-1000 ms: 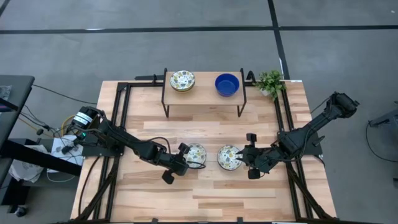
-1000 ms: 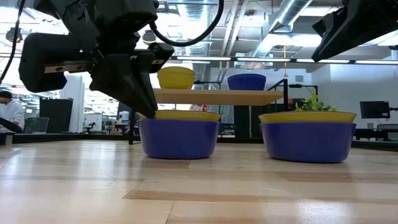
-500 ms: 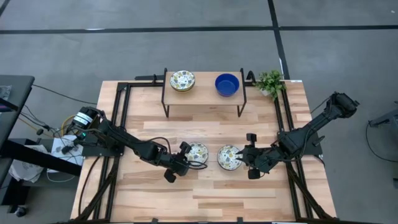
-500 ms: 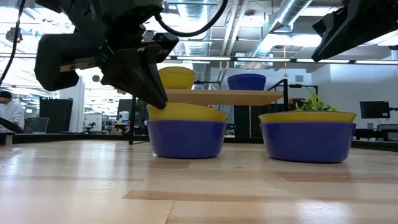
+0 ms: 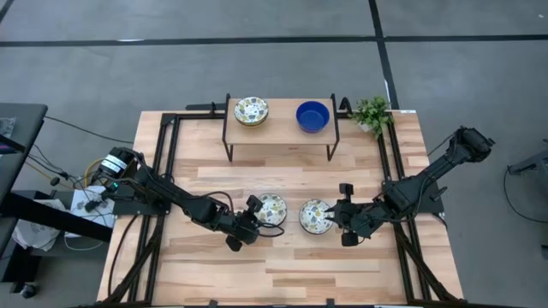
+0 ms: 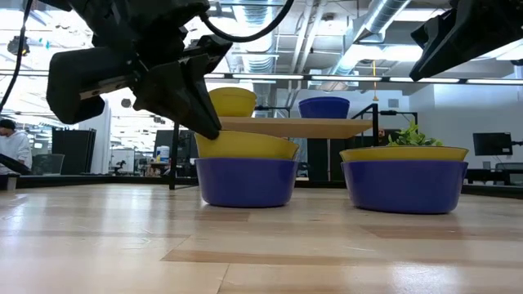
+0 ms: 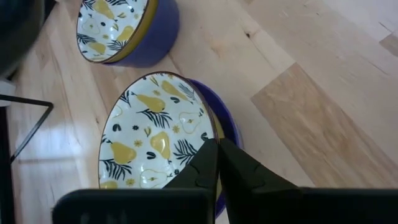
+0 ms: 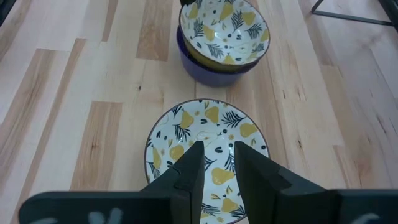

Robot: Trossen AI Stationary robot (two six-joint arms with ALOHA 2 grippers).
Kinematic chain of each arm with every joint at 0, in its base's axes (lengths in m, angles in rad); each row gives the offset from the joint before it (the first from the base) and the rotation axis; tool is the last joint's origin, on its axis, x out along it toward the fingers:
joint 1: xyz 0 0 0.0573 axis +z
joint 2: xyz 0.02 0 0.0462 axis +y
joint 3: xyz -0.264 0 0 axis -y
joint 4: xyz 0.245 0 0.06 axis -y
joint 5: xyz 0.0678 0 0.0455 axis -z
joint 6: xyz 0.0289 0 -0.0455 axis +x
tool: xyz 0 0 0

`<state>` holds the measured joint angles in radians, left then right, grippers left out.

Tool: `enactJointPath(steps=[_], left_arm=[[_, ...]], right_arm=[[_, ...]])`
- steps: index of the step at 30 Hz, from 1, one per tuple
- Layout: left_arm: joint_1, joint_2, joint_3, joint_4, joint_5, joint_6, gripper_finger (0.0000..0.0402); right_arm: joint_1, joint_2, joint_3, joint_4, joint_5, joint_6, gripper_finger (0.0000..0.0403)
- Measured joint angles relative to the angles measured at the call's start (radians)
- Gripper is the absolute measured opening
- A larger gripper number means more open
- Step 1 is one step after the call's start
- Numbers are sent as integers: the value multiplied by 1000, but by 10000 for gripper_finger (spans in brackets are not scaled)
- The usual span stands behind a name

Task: Pick & Place Mini bowls
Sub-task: Stack the white patterned bowl on top of the white patterned bowl on the shelf

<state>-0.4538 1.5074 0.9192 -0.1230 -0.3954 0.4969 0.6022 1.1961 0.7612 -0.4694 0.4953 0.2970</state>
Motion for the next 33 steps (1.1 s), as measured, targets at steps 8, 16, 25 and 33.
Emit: enactJointPath(steps=[8,16,25,33], left_arm=[[0,0,0,0,0,-5,13],[4,0,0,-1,60,-37,23],[10,-2,0,-11,67,-55,58],[33,-2,0,-19,89,-87,100]], right_arm=[[0,0,0,0,0,2,79],[0,0,0,0,0,2,79],[0,0,0,0,0,3,79],[0,0,0,0,0,3,79]])
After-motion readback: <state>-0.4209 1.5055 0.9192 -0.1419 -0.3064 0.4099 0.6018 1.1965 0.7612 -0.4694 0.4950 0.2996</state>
